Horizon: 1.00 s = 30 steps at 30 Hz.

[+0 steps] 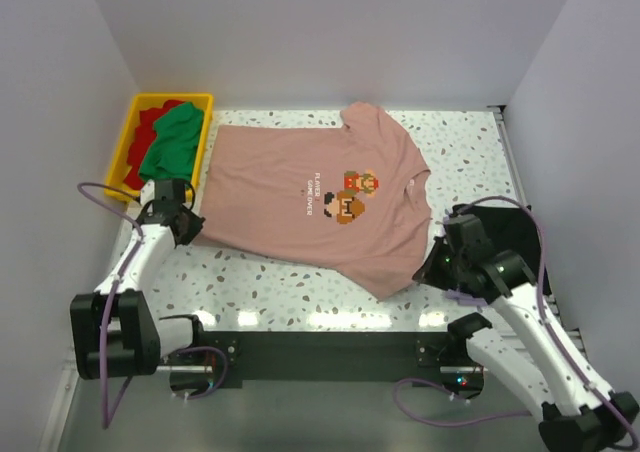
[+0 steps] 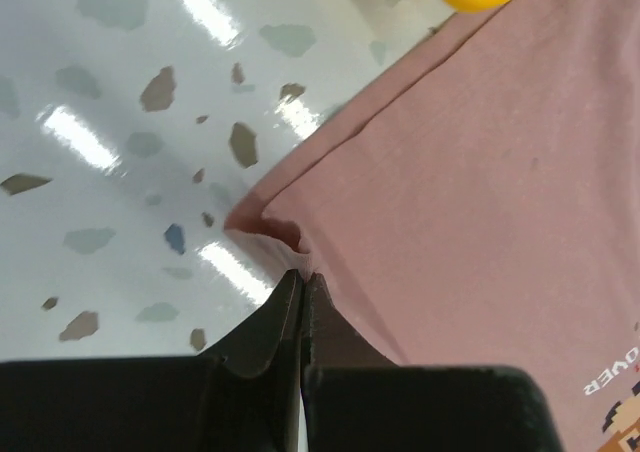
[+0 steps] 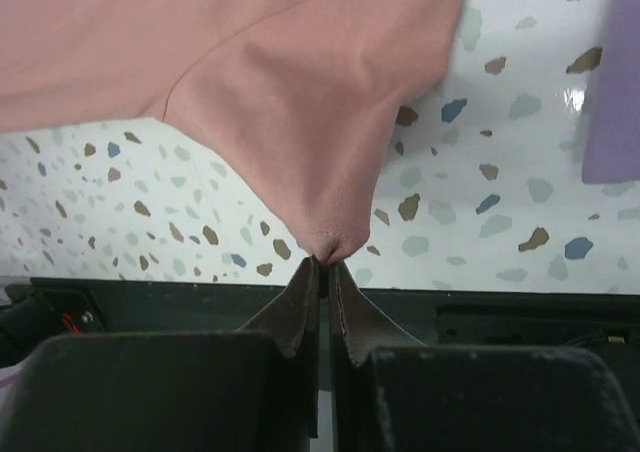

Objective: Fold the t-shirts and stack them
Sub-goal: Fold the tshirt

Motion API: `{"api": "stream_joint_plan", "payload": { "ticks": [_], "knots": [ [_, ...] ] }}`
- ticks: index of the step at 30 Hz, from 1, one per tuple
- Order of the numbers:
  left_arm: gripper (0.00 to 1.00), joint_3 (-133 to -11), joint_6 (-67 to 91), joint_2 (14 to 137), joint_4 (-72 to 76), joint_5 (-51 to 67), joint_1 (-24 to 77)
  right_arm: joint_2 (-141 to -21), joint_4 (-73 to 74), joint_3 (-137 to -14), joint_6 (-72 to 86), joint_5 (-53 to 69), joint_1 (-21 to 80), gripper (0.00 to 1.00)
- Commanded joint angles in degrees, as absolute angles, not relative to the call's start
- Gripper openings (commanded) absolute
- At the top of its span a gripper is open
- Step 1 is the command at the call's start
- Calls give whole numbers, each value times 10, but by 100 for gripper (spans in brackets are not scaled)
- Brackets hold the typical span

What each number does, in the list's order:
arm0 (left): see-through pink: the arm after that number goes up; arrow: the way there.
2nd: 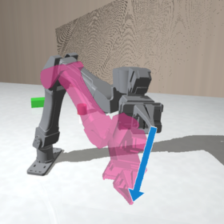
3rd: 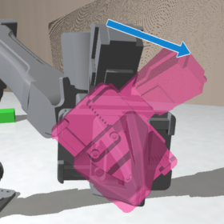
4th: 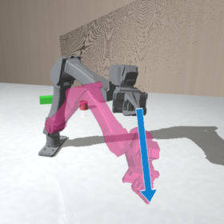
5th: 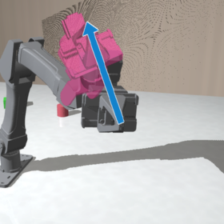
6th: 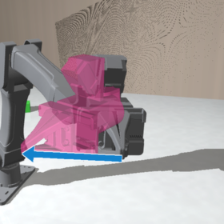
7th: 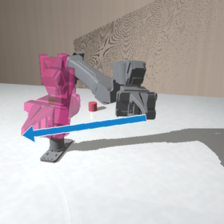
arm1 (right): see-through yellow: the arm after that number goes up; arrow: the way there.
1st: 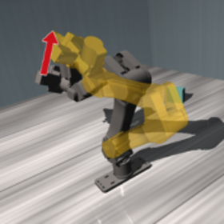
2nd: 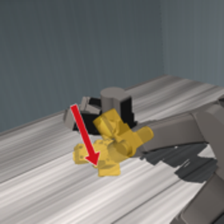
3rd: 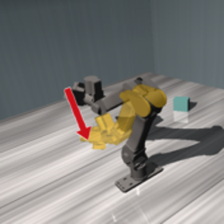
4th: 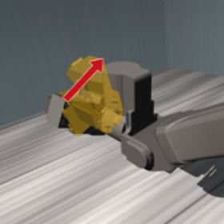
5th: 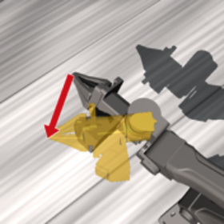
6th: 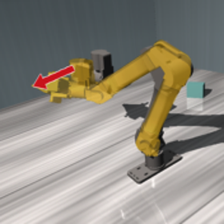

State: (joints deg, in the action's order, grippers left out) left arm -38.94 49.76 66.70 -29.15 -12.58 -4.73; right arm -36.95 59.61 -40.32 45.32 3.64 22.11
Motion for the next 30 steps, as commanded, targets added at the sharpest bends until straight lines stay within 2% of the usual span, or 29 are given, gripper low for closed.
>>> {"api": "stream_joint_plan", "payload": {
  "ticks": [1, 4, 13, 23, 30],
  "knots": [
    [0, -441, 482, 723, -237, -98, -43, -454, 482, -456, 427, 6, 221, 0],
    [0, -496, 487, 789, -225, -94, -33, -573, 433, -495, 410, -16, 221, 0],
    [0, -612, 493, 916, -227, -99, -32, -773, 353, -607, 367, -24, 200, 0],
    [0, -675, 483, 971, -242, -106, -35, -851, 354, -711, 335, 14, 114, 0],
    [0, -704, 480, 991, -251, -109, -39, -892, 363, -765, 323, 14, 105, 0]
  ]
}}
